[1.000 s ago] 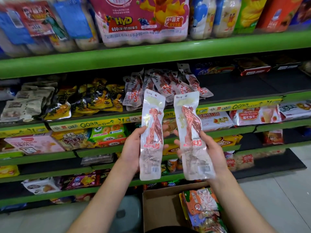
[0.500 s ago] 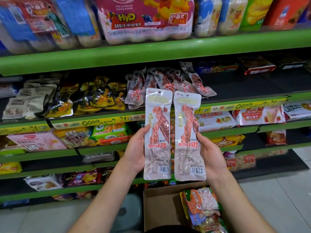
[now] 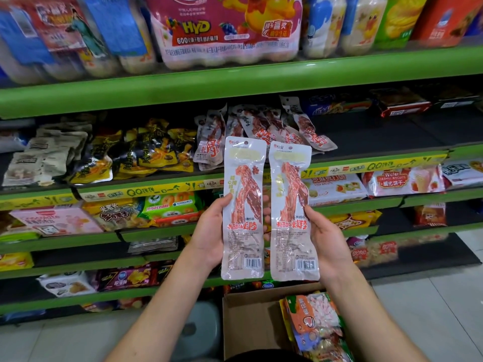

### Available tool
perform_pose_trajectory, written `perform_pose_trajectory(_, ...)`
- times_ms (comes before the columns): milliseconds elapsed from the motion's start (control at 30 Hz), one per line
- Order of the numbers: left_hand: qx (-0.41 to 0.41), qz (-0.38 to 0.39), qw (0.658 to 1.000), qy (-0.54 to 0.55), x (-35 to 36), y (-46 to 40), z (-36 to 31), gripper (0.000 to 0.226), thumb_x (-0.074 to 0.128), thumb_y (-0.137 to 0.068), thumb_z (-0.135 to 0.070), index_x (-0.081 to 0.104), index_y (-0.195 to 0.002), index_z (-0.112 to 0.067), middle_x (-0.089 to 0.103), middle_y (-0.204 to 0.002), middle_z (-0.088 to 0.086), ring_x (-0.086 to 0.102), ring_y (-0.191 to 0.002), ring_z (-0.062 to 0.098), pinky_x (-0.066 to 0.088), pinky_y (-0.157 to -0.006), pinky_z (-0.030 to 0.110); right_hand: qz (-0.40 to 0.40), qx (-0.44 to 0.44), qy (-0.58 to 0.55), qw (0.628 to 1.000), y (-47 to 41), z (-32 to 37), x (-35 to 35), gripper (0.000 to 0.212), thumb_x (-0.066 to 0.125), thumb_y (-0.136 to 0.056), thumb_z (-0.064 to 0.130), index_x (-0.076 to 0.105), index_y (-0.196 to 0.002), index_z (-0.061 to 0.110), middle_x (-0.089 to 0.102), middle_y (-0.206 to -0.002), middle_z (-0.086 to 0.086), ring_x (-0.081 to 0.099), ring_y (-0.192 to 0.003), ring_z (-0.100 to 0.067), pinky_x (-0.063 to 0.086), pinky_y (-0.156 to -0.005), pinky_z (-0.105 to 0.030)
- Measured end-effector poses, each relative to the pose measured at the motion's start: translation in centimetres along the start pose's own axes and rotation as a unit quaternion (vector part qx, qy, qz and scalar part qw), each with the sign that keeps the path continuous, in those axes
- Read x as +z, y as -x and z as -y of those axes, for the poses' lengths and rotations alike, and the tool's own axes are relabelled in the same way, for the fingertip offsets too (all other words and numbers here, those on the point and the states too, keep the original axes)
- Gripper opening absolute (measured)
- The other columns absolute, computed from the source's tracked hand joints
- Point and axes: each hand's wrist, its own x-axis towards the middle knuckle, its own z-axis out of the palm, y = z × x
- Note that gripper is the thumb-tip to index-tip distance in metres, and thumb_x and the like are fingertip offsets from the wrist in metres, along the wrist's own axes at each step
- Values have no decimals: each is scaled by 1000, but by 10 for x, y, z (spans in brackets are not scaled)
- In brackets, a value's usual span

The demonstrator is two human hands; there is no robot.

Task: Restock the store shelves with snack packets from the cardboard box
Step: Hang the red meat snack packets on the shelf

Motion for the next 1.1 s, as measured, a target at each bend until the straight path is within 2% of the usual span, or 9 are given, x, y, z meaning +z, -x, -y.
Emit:
perform_pose_trajectory(100,-14,21,1000,2,1,0,0,64,57,-88,-41,57,-138,-2,64,-124,27,68,-97,37,55,-84,51,6,5,2,1000,0,0,0,45,50,-97,35,71,-122,5,70,-119,-22,70,-106,-34,53,-98,-53)
perform_pose_trajectory(367,-22,77,996,33,4,2,-3,58,52,-90,-45,66,-129,-5,66,-125,23,68,-99,38,55,-79,51,3,15,-38,999,-1,1,3,43,52,-95,38,74,-117,8,71,-114,-20,71,-98,-33,54,-93,-56)
perform_pose_trajectory(500,7,36,999,12,7,6,-11,61,56,-86,-55,68,-129,-14,61,-133,24,65,-82,28,53,-66,38,-11,33,-48,998,0,8,6,39,57,-86,36,78,-103,8,73,-97,-16,70,-77,-29,58,-71,-43)
perform_pose_trajectory(633,55,-65,991,-99,12,10,-32,76,72,-73,-50,54,-139,-18,67,-103,13,55,-69,16,47,-51,25,-70,24,120,990,0,29,16,42,60,-75,25,64,-111,3,73,-90,-21,65,-63,-24,51,-52,-30)
perform_pose_trajectory(767,69,-158,943,-285,18,7,-71,71,75,-78,-37,49,-144,-31,64,-107,2,68,-66,9,51,-49,22,-113,11,432,895,-18,65,40,38,59,-89,16,61,-126,26,73,-98,2,67,-64,0,49,-58,-20)
perform_pose_trajectory(833,110,-172,930,-306,20,-1,-93,64,70,-89,-27,44,-147,-28,65,-110,-3,72,-84,9,56,-57,21,-127,-56,540,830,-27,80,53,35,61,-92,18,65,-121,37,70,-105,15,63,-74,6,42,-67,-17)
perform_pose_trajectory(933,162,-190,900,-357,23,-20,-129,47,60,-99,-15,46,-143,-19,67,-113,-3,65,-102,15,53,-85,29,-141,-146,676,708,-44,99,72,47,67,-88,33,60,-134,34,66,-118,2,52,-63,-4,38,-57,-23)
perform_pose_trajectory(1033,168,-225,873,-398,30,-55,-153,31,61,-98,-6,58,-129,-5,71,-109,12,65,-92,23,54,-85,39,-153,-198,743,621,-78,114,97,54,68,-86,37,60,-137,22,61,-120,-7,60,-75,-17,45,-62,-28)
perform_pose_trajectory(1100,190,-244,852,-423,36,-85,-165,29,62,-96,-1,62,-124,4,68,-119,22,66,-103,29,54,-97,45,-165,-209,762,590,-107,121,111,53,69,-86,39,63,-134,16,68,-124,-10,67,-98,-26,50,-77,-31)
